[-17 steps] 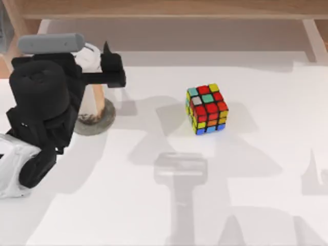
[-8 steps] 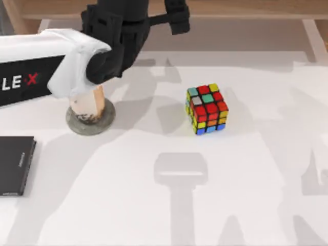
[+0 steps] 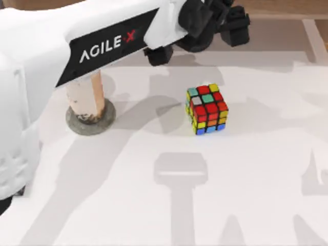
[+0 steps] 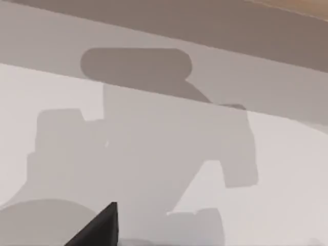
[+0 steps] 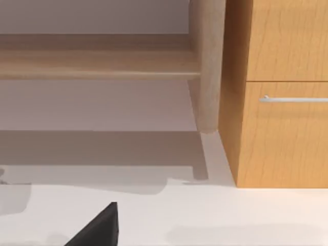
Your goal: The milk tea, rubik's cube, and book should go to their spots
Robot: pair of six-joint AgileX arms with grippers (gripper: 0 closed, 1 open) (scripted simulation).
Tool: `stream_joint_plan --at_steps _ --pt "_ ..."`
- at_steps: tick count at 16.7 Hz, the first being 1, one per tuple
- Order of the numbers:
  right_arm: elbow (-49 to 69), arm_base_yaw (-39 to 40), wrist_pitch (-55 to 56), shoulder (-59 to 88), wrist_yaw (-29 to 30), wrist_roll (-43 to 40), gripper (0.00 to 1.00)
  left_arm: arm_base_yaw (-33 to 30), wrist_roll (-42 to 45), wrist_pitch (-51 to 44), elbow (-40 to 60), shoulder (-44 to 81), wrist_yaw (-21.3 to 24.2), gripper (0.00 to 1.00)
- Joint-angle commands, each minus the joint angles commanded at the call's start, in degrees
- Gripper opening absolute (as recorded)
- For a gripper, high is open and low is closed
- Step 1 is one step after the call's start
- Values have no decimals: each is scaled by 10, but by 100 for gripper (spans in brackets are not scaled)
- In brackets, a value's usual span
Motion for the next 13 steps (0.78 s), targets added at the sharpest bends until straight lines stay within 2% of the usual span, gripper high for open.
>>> stream_joint_plan --at_steps 4,7,10,13 --pt "0 0 0 0 0 0 100 -37 -86 -198 165 103 2 100" --pt "0 0 0 0 0 0 100 -59 -136 -310 258 164 3 100" --pt "0 0 0 0 0 0 100 -71 -165 -376 314 202 3 100" --pt "0 0 0 0 0 0 100 -74 -173 -392 328 211 3 100"
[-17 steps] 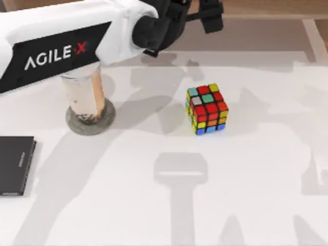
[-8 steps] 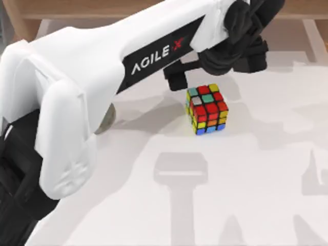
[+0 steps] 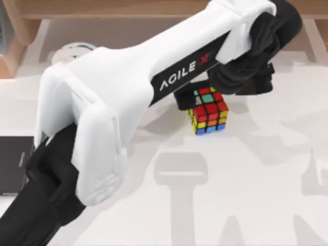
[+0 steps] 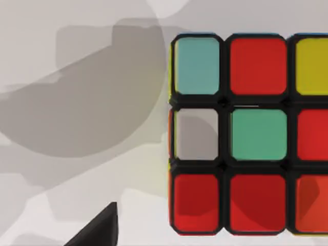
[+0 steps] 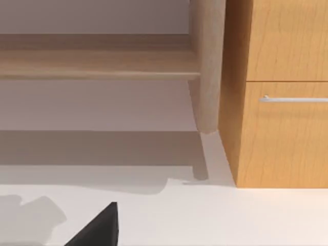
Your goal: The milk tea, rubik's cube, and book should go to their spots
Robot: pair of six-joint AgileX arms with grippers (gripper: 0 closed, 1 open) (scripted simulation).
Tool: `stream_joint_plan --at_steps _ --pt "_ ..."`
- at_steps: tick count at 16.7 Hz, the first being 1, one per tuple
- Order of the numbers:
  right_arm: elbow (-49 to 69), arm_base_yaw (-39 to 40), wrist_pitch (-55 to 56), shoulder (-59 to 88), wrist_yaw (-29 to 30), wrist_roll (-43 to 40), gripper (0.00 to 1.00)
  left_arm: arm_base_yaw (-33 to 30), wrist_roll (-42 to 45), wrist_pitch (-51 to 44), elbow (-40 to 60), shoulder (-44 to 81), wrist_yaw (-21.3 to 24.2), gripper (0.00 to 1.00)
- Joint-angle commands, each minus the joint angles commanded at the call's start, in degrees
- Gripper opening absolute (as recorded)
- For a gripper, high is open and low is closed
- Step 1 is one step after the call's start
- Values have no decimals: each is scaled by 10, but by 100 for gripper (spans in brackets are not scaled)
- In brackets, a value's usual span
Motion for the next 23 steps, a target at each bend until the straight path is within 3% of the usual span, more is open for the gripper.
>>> stream_joint_plan --at_steps 16,23 --pt "0 0 0 0 0 0 100 38 40 79 -6 59 9 100" --pt "0 0 0 0 0 0 100 38 40 79 -6 59 9 47"
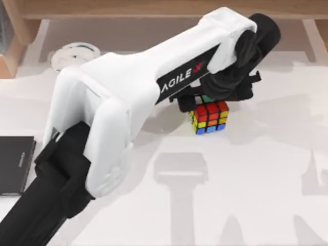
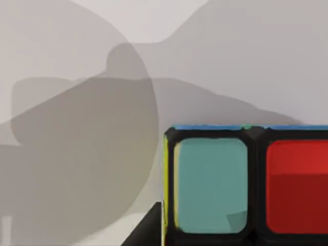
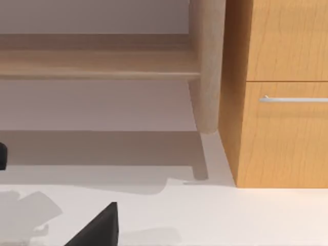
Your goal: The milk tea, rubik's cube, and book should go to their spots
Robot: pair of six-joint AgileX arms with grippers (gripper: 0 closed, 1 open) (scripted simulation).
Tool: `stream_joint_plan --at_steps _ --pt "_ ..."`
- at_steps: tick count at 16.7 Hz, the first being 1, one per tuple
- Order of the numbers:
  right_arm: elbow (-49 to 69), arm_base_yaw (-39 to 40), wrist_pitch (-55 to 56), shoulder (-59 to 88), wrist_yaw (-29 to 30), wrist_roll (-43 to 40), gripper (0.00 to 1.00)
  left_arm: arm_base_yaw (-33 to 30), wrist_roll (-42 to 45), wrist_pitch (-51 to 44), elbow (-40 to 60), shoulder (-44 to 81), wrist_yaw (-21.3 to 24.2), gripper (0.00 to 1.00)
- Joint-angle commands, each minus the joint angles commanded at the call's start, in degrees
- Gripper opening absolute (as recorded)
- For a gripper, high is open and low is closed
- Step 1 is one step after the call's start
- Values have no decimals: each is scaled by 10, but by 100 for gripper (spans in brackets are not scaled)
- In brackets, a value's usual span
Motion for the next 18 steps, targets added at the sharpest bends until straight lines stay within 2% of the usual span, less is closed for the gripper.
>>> stream_joint_plan --at_steps 6,18 --pt "0 0 0 0 0 0 100 0 0 0 0 0 0 2" --pt "0 0 0 0 0 0 100 -2 0 -18 25 6 0 0"
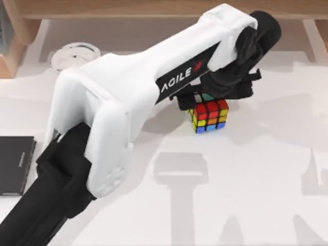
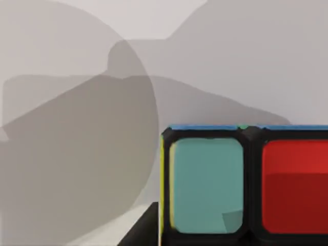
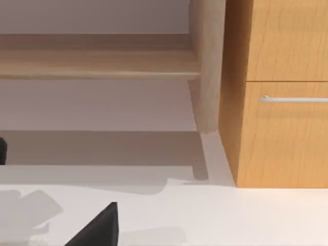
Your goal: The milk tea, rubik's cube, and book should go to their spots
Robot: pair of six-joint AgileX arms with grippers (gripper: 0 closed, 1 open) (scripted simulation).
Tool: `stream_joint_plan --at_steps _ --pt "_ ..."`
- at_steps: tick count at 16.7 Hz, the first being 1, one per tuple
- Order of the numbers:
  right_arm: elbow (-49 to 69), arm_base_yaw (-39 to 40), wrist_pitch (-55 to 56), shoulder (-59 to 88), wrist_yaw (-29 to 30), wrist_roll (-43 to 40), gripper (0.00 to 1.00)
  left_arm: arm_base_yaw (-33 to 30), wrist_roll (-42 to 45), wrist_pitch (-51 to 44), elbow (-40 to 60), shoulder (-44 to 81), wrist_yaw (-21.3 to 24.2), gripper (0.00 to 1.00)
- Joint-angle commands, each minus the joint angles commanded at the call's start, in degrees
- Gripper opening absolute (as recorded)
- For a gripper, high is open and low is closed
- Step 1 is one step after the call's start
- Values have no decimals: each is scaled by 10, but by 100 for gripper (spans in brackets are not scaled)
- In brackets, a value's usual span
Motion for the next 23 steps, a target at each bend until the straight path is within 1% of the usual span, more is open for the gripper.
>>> stream_joint_plan --at_steps 6,11,13,15,18,23 --pt "0 0 0 0 0 0 100 -1 1 -82 113 30 0 0" --pt "0 0 0 0 0 0 100 0 2 -86 118 30 0 0" --pt "0 0 0 0 0 0 100 -4 13 -69 107 18 4 0" --pt "0 0 0 0 0 0 100 -12 37 -28 83 -9 12 0" --pt "0 0 0 0 0 0 100 -24 93 76 22 -74 27 0" --pt "0 0 0 0 0 0 100 -26 219 329 -130 -220 47 0"
